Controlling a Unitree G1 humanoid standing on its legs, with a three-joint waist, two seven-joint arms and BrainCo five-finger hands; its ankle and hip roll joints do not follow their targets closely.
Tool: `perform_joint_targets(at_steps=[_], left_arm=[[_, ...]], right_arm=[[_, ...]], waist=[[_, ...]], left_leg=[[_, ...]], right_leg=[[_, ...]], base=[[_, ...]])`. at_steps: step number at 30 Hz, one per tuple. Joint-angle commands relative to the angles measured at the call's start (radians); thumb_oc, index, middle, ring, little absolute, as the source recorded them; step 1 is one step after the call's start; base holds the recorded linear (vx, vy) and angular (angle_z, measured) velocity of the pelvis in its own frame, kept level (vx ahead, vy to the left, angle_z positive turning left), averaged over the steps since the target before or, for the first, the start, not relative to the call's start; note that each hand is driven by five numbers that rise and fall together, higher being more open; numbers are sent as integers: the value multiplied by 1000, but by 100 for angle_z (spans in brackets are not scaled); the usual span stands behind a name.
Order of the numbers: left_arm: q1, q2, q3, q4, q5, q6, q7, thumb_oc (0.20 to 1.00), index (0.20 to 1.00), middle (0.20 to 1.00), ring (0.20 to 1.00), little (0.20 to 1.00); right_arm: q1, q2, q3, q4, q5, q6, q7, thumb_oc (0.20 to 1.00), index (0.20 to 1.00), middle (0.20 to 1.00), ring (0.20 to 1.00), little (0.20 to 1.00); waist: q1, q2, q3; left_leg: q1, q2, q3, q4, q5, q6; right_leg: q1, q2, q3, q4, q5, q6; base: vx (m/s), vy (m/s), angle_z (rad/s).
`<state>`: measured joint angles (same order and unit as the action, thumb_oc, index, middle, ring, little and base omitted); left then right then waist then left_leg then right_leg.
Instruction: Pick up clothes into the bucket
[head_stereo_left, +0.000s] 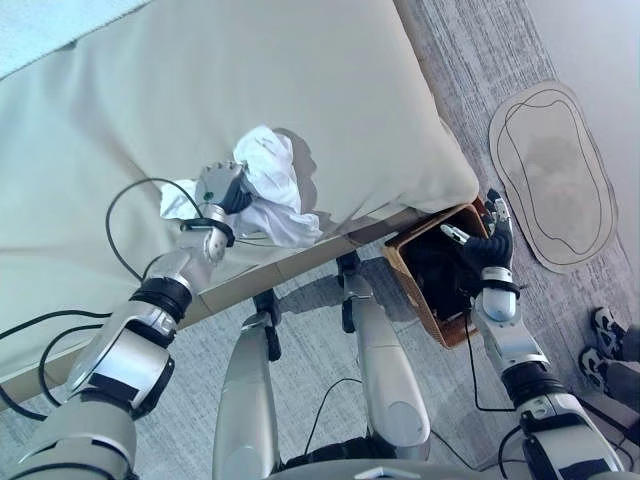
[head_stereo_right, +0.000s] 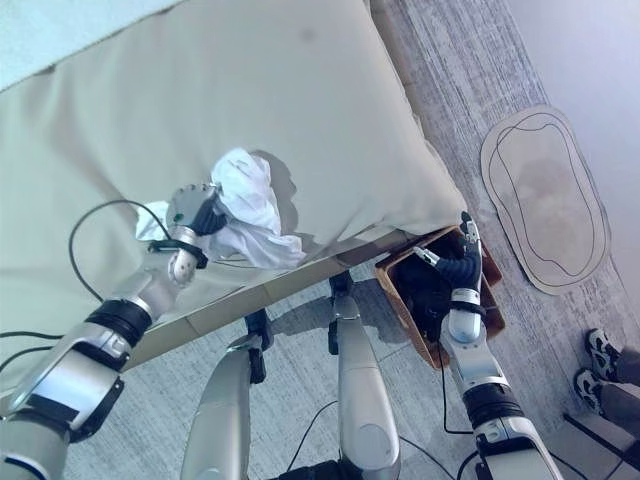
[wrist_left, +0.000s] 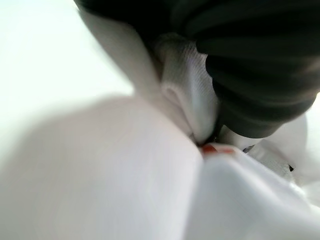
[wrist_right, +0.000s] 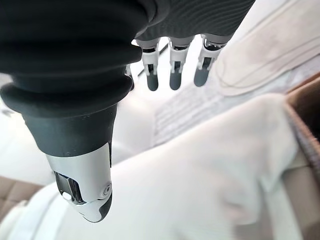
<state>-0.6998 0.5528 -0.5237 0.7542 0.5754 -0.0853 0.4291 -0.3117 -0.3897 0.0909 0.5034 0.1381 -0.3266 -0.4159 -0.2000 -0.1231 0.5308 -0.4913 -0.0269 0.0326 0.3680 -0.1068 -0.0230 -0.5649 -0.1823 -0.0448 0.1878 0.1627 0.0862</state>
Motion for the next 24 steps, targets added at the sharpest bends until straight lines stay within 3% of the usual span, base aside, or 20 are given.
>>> perform_joint_targets(at_steps=[1, 4, 11, 18, 24], left_arm=[[63, -31, 52, -100, -9, -84, 2, 200, 200, 200, 200, 200], [149, -58, 65, -264, -84, -163, -63, 200, 200, 200, 200, 200], [259, -39, 108, -504, -250, -233, -192, 200, 200, 200, 200, 200], [302, -29, 141, -655, -381, -259, -274, 200, 200, 200, 200, 200], [332, -29, 169, -725, -462, -256, -322, 200, 200, 200, 200, 200]], right_arm=[[36, -52, -25, -20, -54, -1, -12, 1000, 1000, 1000, 1000, 1000], [14, -81, 18, 6, -178, 46, -6, 1000, 1000, 1000, 1000, 1000], [-33, -106, 142, -38, -270, 53, 103, 1000, 1000, 1000, 1000, 1000], [-104, -156, 319, -122, -463, 52, 204, 1000, 1000, 1000, 1000, 1000], [-85, -141, 379, -222, -454, 29, 299, 1000, 1000, 1000, 1000, 1000]], waist=[[24, 27, -78], [64, 41, -109], [97, 55, -192], [115, 57, -269], [117, 55, -327]], left_leg=[[13, -2, -16, -28, 6, 4], [126, -6, -27, -112, 21, 7], [256, -11, -54, -245, 74, 7], [350, -8, -60, -294, 74, 9], [410, 0, -52, -318, 63, 12]], right_leg=[[45, -52, -10, -11, -16, 90], [158, -61, -34, -58, -19, 95], [278, -63, -72, -124, -10, 100], [371, -45, -89, -153, -22, 96], [424, -35, -88, -171, -32, 98]], base=[[36, 18, 3], [73, 4, 8], [72, -7, 17], [93, -1, 7], [94, 7, -3]])
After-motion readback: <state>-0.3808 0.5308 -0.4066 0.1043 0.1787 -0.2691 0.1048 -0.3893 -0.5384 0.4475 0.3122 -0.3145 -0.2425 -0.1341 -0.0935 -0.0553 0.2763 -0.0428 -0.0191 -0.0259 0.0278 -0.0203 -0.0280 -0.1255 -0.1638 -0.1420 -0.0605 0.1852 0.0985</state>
